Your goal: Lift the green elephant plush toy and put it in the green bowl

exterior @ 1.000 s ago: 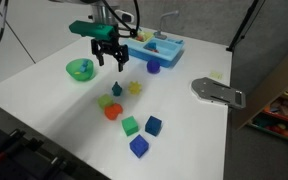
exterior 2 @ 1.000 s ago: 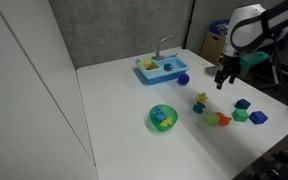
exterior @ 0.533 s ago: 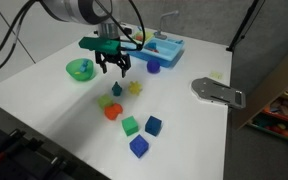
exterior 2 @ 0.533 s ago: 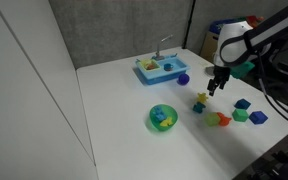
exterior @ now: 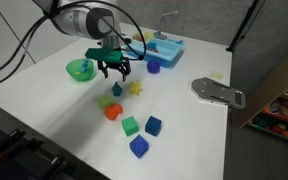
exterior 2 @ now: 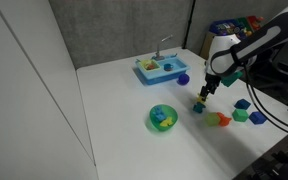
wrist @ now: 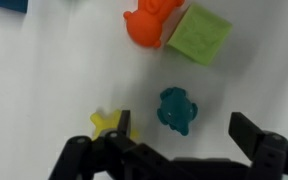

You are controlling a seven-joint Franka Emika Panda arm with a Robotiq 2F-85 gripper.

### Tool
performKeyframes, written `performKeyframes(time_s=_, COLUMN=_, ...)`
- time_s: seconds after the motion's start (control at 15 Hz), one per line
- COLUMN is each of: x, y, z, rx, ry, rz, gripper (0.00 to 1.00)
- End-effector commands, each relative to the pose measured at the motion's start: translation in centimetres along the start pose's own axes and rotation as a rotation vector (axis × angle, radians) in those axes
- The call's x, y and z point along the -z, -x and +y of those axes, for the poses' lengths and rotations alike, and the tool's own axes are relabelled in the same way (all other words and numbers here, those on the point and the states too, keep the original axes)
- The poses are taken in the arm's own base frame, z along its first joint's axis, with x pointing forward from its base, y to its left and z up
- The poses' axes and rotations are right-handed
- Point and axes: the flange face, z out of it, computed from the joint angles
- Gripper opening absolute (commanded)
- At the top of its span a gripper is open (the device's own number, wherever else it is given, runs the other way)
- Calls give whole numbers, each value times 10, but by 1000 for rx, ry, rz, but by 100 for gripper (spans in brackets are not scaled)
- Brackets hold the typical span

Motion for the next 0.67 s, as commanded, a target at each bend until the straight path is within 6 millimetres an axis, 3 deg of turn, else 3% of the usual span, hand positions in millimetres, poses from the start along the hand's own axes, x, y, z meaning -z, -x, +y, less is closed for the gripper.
performKeyframes(time_s=0.0, x=-17, y=-19, z=-2, rx=26, ry=12, rz=15, gripper=100)
performKeyframes(time_s=0.53, x=-59, y=-39, z=-9, rx=35, ry=13, rz=-16, gripper=100)
performKeyframes(time_s=0.6, x=-62, y=-41, z=-9, rx=35, ry=16, rz=-20, gripper=93)
